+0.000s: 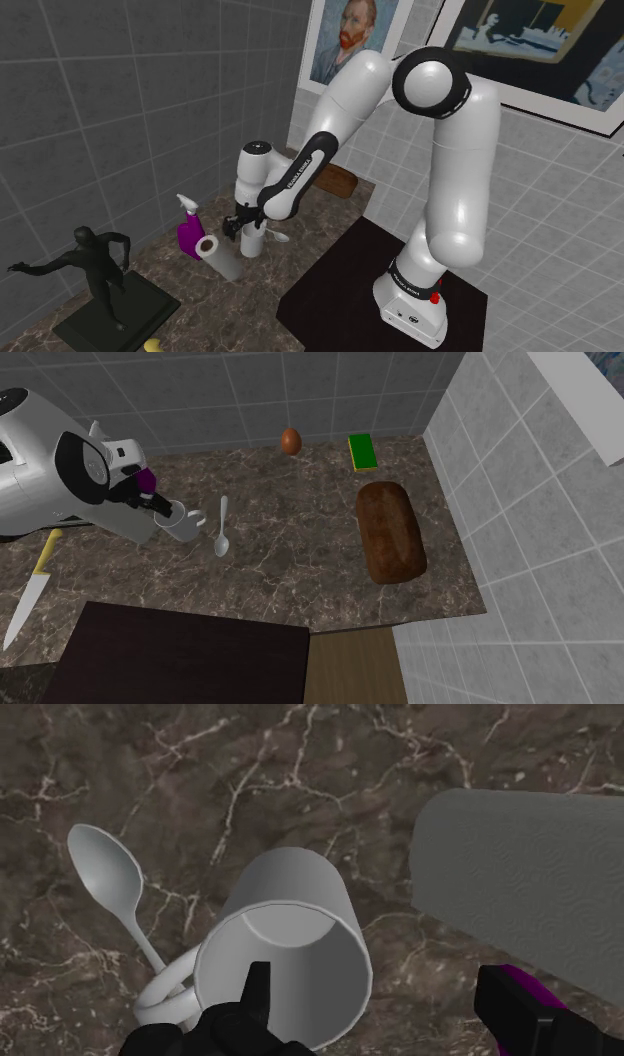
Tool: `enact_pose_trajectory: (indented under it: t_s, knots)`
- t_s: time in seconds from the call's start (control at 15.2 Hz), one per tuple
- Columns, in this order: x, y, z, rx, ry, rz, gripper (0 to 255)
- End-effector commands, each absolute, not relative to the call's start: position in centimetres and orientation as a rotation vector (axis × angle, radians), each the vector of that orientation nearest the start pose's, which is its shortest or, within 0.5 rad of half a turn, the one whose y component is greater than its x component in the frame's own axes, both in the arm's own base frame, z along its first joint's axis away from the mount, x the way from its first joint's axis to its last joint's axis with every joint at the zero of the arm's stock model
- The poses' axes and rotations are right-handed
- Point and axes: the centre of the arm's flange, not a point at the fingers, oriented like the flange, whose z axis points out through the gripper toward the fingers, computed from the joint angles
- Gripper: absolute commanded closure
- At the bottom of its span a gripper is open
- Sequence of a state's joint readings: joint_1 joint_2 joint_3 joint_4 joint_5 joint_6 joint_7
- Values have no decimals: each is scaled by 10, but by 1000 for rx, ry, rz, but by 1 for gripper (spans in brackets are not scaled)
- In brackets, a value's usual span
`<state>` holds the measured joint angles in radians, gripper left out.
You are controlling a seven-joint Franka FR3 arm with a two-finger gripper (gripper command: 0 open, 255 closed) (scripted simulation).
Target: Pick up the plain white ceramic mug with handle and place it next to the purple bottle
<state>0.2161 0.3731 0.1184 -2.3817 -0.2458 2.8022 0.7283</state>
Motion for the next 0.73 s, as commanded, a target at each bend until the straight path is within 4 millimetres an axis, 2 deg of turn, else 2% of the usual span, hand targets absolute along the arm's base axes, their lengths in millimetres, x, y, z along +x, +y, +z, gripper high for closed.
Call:
enact_pose_trajectory:
  t_s: [0.0, 0.13, 0.66]
  knots:
    - [471, 179, 192, -3139, 273, -109, 0]
    - [469, 179, 215, -3139, 273, -109, 0]
    - [469, 179, 215, -3139, 273, -109, 0]
